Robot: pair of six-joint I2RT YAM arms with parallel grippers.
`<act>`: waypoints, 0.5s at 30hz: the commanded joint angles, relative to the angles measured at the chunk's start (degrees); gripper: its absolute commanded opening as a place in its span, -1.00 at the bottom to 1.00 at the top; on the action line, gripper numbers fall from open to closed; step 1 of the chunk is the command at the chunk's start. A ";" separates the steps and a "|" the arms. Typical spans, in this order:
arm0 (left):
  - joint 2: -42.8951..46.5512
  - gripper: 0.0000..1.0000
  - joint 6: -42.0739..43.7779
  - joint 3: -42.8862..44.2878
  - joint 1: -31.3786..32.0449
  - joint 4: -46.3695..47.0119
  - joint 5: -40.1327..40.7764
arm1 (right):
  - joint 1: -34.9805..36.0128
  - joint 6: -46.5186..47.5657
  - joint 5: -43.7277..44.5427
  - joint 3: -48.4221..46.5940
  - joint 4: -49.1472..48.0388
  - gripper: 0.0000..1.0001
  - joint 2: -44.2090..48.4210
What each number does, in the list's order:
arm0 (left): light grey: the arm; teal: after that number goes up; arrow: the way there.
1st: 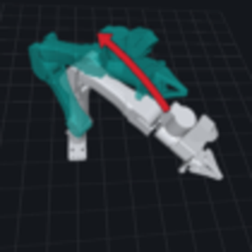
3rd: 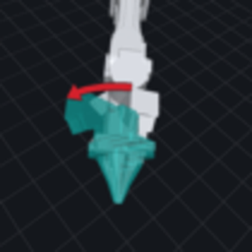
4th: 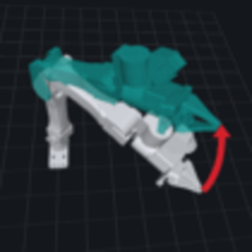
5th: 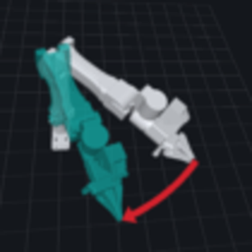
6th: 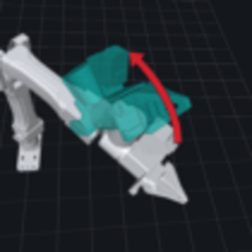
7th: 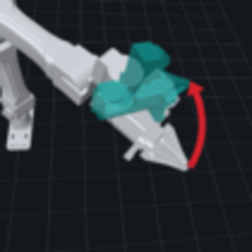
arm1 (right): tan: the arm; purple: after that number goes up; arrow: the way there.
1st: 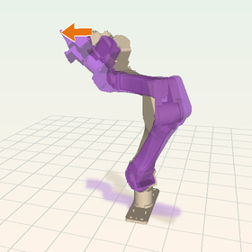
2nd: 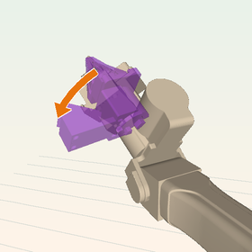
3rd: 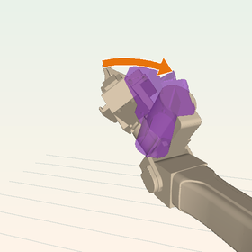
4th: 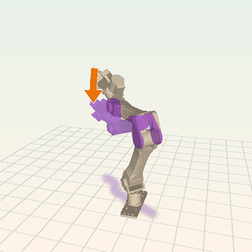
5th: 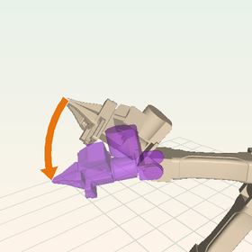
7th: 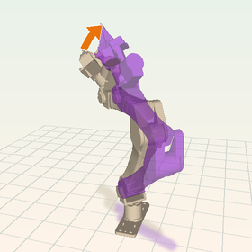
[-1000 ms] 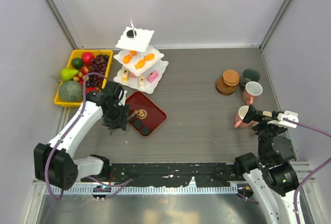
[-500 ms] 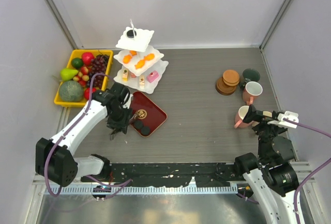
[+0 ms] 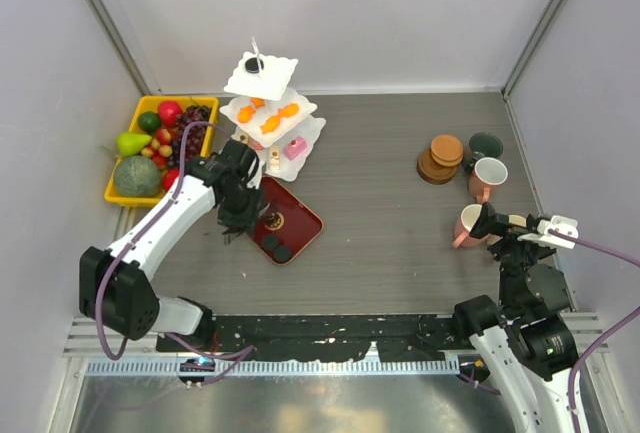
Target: Serve the afternoon tea
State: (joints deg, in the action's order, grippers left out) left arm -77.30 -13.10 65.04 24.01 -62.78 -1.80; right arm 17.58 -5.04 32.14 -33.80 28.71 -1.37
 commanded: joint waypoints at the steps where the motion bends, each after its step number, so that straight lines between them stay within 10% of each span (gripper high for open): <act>1: -3.11 -0.28 0.27 4.22 0.25 4.16 -0.75 | 0.26 0.20 0.82 -0.04 -2.25 0.91 0.40; 15: -2.42 0.15 0.62 2.21 0.42 2.84 0.22 | 0.26 0.20 0.64 -0.04 -2.25 0.91 0.22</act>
State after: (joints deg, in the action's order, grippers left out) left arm -83.05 -13.04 67.48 24.05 -59.99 -1.58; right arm 17.58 -5.04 32.12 -33.80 28.71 -1.37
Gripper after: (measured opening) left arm 0.562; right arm 0.955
